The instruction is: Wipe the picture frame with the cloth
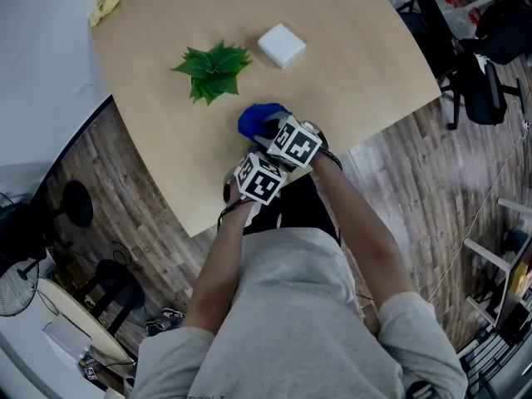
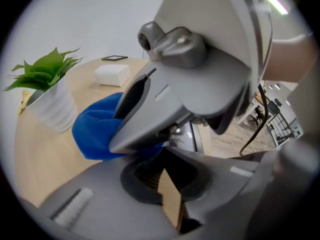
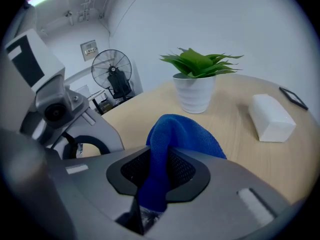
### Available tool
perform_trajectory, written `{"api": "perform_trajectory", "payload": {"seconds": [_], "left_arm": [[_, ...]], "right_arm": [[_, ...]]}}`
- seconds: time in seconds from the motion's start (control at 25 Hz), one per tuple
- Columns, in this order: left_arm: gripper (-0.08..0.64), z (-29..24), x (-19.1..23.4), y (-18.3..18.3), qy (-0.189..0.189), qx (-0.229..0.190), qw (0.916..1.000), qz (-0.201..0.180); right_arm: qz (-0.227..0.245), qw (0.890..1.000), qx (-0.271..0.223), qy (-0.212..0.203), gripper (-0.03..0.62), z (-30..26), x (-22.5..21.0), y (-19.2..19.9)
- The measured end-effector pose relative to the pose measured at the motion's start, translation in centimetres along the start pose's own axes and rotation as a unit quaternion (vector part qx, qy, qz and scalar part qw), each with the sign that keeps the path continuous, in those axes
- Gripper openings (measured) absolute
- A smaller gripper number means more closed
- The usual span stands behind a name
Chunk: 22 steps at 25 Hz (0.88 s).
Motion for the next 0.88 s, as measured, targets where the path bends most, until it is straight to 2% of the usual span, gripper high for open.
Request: {"api": "perform_trajectory", "payload": {"seconds": [0.24,0.44,0.88], "left_arm": [[0.052,0.0,0.1,0.2,0.004,-0.005,1.0,0.006],[0.052,0.0,0.2,0.2,0.007,-0.005,0.9999,0.007],[0.052,0.1,0.1,0.1,0.002,-0.002,1.0,-0.001]], "right_arm": [[0.033,0.999,0.025,-0.031,0.074,0.1,0.1,0.3],[0.06,0.996,0.052,-0.037,0.074,0.4,0.2,0.6],[0.047,0.997,0.063,-0.021,0.074,1.0,0.5,3.2]]}}
Point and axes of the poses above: the fingertips, and each gripper's own axes: z backward along the fingers, x to its left, y out of its underside, the point moved 8 cm from there along z, backward along the fingers, and after that the axes turned 14 degrees about x, right-handed, at the moved point
